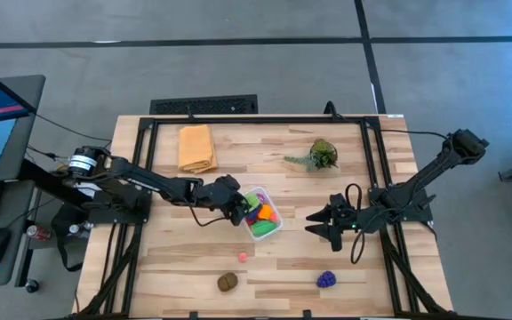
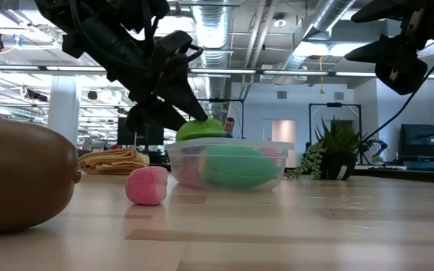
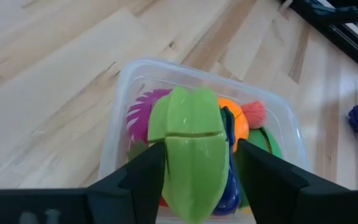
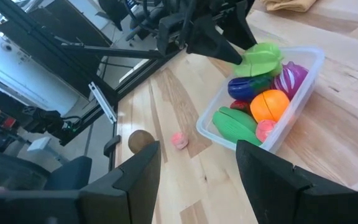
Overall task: Pick and placing Produce into tupperware
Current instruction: Put the green star fruit into the transparent bin, then put the violet grapes into the transparent bin
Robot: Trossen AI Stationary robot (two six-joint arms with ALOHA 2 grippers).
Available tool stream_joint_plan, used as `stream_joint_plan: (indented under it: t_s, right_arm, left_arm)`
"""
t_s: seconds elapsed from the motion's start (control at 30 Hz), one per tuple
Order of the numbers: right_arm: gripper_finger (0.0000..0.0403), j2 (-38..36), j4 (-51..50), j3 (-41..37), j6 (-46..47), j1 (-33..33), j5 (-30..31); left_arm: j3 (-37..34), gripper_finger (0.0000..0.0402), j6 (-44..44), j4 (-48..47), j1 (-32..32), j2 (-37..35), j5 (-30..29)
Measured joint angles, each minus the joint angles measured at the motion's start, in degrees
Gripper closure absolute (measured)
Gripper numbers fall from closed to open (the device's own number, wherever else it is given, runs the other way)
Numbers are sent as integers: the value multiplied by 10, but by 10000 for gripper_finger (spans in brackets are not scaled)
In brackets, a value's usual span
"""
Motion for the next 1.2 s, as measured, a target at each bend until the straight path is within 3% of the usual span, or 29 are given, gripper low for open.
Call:
stream_joint_plan:
  t_s: [0.33,0.57,0.9,1.2]
  right_arm:
    - [171,0,0,0,10,0,0]
    - [171,0,0,0,15,0,-2]
    - [171,0,-3,0,33,35,-17]
    - [171,0,-70,0,125,130,-76]
  left_arm:
    - [4,187,7,0,2,-6,-15]
    - [61,187,68,-21,14,-7,-8]
    - [171,187,148,-148,-8,-6,81]
    - [224,186,168,-263,-85,-6,42]
